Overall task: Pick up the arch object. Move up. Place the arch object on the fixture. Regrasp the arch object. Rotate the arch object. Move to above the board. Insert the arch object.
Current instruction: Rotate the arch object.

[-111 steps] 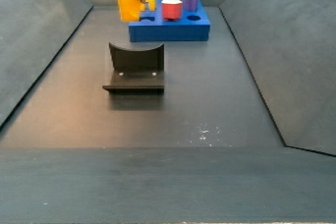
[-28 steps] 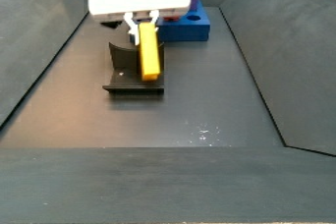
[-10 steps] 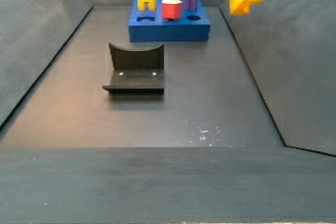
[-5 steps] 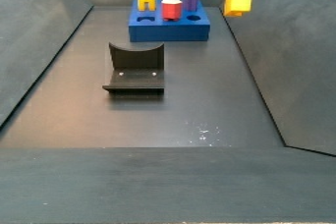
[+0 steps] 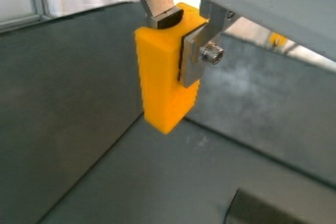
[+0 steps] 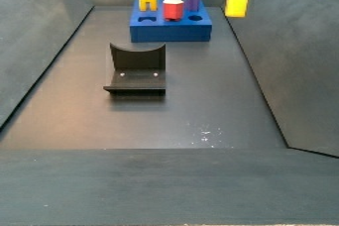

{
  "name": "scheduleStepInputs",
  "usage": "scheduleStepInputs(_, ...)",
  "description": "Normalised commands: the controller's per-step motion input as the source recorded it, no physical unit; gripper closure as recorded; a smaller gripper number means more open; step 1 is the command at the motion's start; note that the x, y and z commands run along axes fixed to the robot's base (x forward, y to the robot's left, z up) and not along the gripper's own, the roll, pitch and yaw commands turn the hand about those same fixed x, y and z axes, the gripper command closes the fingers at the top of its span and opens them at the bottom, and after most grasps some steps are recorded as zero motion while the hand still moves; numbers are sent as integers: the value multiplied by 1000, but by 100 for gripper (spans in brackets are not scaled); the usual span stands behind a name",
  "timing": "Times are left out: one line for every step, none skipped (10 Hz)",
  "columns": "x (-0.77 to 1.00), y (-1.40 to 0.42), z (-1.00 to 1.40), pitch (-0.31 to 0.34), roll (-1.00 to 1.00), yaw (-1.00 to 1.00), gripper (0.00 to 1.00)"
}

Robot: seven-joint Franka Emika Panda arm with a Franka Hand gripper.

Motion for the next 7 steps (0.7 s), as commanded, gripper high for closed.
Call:
scheduleStepInputs(-11, 24, 19, 161, -1000, -404, 100)
scheduleStepInputs(0, 25, 23, 146, -912, -340, 100)
scheduleStepInputs(9, 27, 23, 111, -661, -216, 100)
scheduleStepInputs(12, 25, 23, 96, -466, -148, 100)
scheduleStepInputs(16, 21, 23, 90, -346, -111, 100)
scheduleStepInputs(23, 9, 27, 87, -209, -62, 100)
scheduleStepInputs(-58, 7, 0, 27, -56, -1000, 100)
